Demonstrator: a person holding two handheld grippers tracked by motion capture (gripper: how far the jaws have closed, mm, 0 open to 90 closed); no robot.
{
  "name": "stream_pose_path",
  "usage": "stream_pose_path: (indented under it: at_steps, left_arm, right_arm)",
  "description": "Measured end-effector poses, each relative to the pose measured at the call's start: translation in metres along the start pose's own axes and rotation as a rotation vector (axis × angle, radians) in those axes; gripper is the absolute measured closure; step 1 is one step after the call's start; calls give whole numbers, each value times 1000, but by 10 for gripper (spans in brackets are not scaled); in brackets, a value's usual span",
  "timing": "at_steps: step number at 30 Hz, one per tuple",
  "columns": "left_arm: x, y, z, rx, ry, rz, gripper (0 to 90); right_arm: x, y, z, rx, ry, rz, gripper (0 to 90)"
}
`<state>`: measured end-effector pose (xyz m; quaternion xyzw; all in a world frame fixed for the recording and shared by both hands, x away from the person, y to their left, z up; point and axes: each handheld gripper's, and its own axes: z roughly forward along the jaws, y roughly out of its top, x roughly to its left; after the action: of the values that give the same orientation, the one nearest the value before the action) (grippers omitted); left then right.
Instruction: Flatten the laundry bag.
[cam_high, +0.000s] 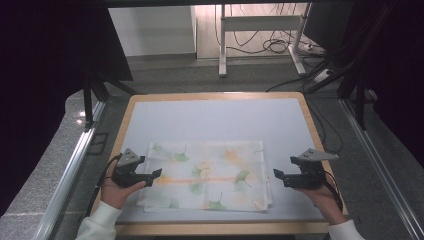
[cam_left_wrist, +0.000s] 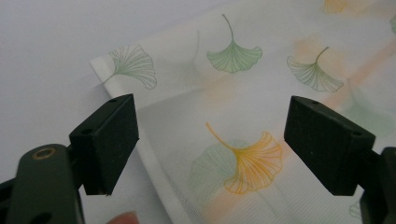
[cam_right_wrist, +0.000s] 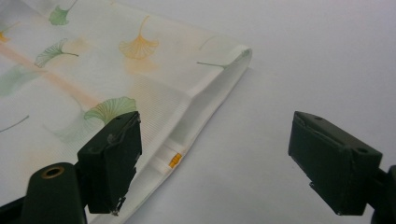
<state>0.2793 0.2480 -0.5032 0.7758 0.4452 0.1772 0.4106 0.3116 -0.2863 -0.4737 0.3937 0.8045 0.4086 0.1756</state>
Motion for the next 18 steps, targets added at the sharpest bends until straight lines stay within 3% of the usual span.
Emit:
stream_pose_path:
  at_steps: [2,11,18]
  left_arm:
    - [1,1,-3,-10,-13,-10,193]
    - [2,6,-9,-38,0,14,207]
    - [-1,5,-16,-20,0,12,215]
  right_arm:
    - [2,0,-1,3,1,-3,175]
    - [6,3,-8,-2,-6,-28,179]
    - [1,4,-4,10,14,-29,187]
